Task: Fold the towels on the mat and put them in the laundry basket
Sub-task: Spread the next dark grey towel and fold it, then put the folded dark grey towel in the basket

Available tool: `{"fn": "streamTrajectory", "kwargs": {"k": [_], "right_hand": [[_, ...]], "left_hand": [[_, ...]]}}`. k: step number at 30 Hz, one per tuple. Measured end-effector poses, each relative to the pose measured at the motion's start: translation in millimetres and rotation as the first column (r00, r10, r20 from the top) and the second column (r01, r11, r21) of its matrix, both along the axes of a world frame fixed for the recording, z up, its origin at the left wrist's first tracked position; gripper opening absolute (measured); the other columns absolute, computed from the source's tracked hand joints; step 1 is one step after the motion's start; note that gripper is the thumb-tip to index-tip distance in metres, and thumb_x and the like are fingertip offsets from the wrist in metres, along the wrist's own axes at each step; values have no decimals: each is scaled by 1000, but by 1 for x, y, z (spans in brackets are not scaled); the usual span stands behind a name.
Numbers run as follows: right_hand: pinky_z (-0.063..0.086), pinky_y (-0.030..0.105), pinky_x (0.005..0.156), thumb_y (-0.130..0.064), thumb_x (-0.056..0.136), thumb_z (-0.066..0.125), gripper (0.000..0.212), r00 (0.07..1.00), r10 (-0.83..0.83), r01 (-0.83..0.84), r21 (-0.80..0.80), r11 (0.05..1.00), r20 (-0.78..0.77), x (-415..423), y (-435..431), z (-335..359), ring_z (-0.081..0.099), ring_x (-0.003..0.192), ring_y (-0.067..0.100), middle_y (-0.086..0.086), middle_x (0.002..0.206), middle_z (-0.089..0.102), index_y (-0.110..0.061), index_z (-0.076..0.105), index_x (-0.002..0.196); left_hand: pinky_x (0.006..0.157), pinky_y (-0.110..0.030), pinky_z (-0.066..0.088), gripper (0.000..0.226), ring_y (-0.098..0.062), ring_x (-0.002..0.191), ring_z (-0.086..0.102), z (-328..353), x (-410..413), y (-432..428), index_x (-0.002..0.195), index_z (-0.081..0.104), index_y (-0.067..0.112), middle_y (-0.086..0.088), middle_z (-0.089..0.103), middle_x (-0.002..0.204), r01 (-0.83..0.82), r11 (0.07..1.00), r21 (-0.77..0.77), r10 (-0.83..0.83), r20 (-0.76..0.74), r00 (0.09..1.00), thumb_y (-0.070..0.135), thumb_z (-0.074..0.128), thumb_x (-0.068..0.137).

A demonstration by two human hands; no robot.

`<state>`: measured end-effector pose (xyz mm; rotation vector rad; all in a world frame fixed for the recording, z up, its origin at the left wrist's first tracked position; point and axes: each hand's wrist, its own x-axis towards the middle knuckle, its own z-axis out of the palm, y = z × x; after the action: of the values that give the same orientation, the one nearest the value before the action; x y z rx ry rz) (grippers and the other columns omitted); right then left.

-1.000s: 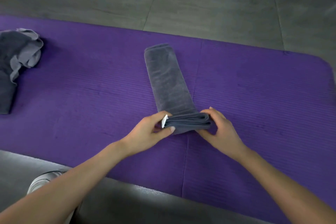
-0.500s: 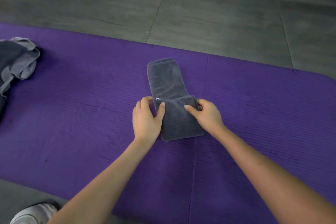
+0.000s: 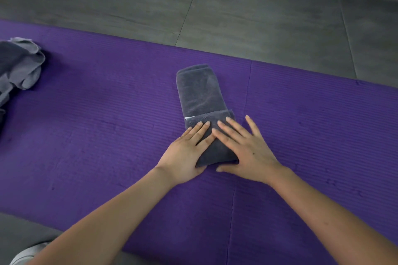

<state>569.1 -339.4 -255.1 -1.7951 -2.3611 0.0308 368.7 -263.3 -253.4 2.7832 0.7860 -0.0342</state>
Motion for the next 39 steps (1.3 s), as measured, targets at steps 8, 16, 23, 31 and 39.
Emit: {"fn": "streamTrajectory", "kwargs": {"k": [8,16,23,31,39], "right_hand": [[28,50,109,-19,63,78,82,997,66,-61,-103,993,45,5,-32,14,51,126,18,3,136,54,-13,42,137],[34,8,89,-11,72,69,65,790,-341,-61,-619,783,-509,3,-53,86,51,94,0,-28,108,61,-34,37,125],[42,21,82,-6,89,57,44,275,-648,17,-670,742,-710,21,17,78,60,86,9,4,102,66,-25,43,126],[41,26,93,-58,87,50,56,223,-721,101,-720,687,-656,11,44,55,56,103,2,-10,120,59,-26,47,133],[53,45,90,-81,63,50,90,78,-858,392,-776,494,-507,-20,35,37,60,107,19,1,119,61,-13,55,121]], "left_hand": [[114,-21,1,76,-15,146,1,32,-5,-11,150,-1,20,-4,-2,158,114,989,-94,-127,-151,980,35,48,93],[87,-16,46,72,0,99,58,67,-24,-24,132,41,43,14,60,116,-44,709,-704,94,32,995,52,58,63],[91,-28,47,77,-15,100,62,60,-18,-2,132,44,30,-3,65,99,-35,131,-991,745,75,663,43,72,62],[89,-33,51,49,-11,98,62,42,15,-2,126,49,23,6,63,106,-336,82,-938,970,-1,241,50,58,86],[79,-33,42,66,-13,83,51,38,45,11,130,40,13,7,54,94,-595,-11,-803,999,-36,31,63,43,87]]}}
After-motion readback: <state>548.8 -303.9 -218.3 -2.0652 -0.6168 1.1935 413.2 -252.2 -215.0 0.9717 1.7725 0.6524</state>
